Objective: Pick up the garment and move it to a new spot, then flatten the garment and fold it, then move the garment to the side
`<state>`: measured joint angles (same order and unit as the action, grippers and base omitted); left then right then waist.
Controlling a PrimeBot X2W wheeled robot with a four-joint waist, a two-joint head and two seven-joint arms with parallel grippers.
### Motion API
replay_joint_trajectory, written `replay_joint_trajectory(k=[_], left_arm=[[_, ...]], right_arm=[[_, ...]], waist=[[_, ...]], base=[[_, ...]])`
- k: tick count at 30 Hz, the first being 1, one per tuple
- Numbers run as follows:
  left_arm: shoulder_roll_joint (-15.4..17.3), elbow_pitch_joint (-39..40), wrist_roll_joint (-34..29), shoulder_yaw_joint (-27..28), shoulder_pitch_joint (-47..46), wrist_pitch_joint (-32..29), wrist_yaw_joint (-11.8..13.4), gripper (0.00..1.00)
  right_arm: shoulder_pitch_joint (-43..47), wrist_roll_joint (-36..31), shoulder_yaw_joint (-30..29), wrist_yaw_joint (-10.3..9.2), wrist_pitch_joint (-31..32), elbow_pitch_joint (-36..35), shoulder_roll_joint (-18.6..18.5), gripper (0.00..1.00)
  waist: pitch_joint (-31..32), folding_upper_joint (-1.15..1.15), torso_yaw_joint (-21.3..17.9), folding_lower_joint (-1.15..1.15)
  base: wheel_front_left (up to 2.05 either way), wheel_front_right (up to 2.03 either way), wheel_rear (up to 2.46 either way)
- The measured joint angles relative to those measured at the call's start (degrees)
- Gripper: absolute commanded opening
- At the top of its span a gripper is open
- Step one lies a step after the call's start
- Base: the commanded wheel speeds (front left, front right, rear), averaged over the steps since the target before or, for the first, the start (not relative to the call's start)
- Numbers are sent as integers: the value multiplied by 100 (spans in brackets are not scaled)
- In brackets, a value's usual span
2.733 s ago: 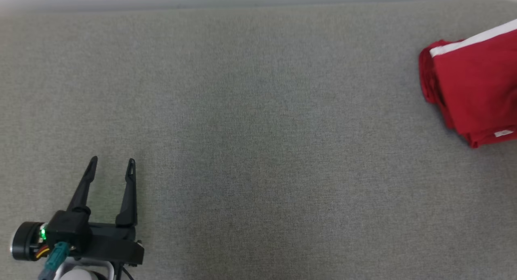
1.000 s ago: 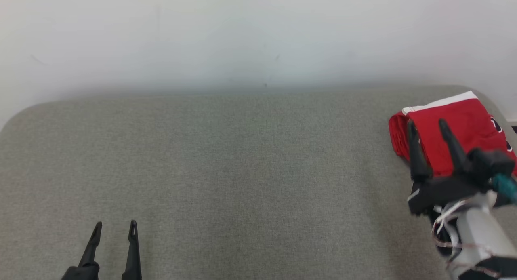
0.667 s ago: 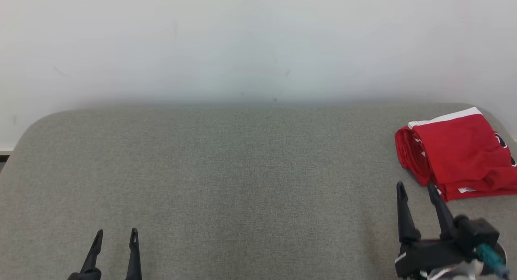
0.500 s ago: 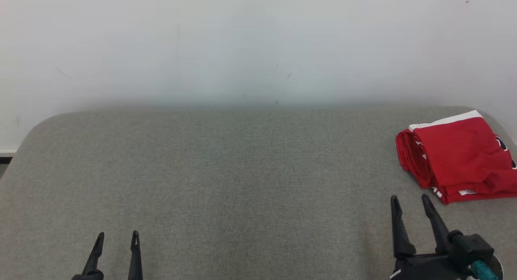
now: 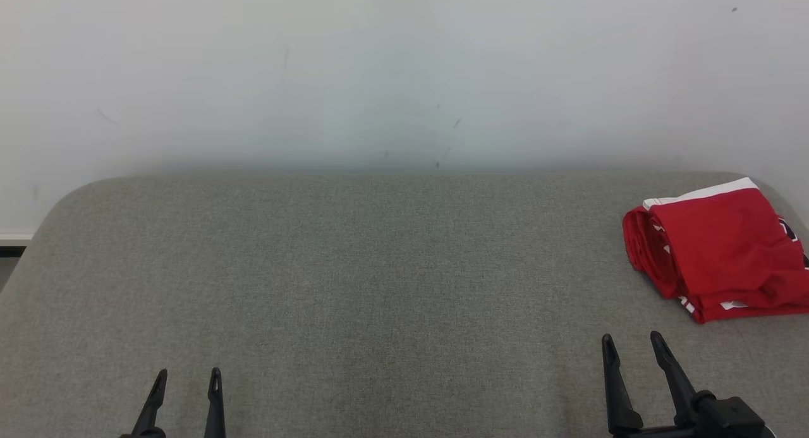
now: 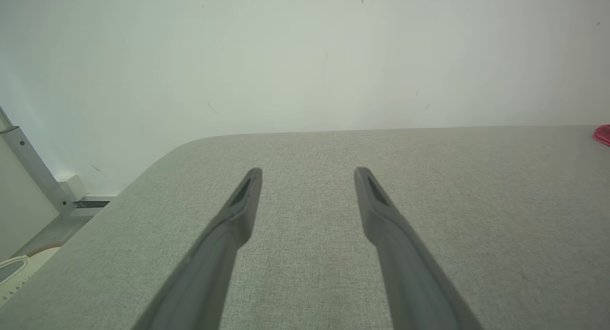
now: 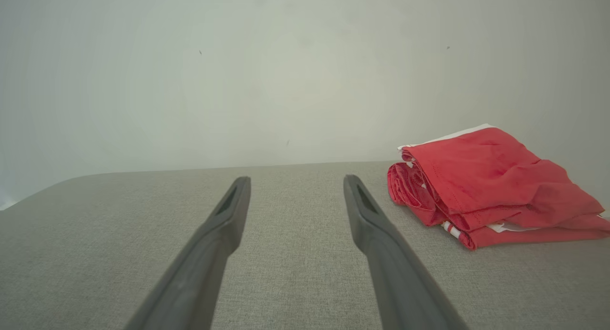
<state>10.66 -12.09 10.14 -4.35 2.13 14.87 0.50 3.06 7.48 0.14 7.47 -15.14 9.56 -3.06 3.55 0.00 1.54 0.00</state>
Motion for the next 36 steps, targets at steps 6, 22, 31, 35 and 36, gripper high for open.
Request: replay_joint_trajectory(k=[6,22,31,35,36], left_arm=[[14,11,11,-26,12,1,1,100],[10,-63,52,-76,38,-12,5,0],[-120,-303,677,-79,48,-179,-53,0],[-137,-310,1004,-73,13,-207,-63,0],[-143,-311,1113,-69,9,-238,-101,0]], right_arm=[[-1,2,44,0,0,-24,7,100],[23,58,59,0,2,123,12,0],[106,677,-57,0,264,400,20,0],[26,1002,-127,0,385,413,19,0],[14,1104,-145,0,416,421,20,0]], waist=[[-7,0,9,0],[-37,0,25,0],[-56,0,15,0],[-64,0,11,0],[-67,0,9,0]], base=[[0,0,0],[0,0,0],[0,0,0],[0,0,0],[0,0,0]])
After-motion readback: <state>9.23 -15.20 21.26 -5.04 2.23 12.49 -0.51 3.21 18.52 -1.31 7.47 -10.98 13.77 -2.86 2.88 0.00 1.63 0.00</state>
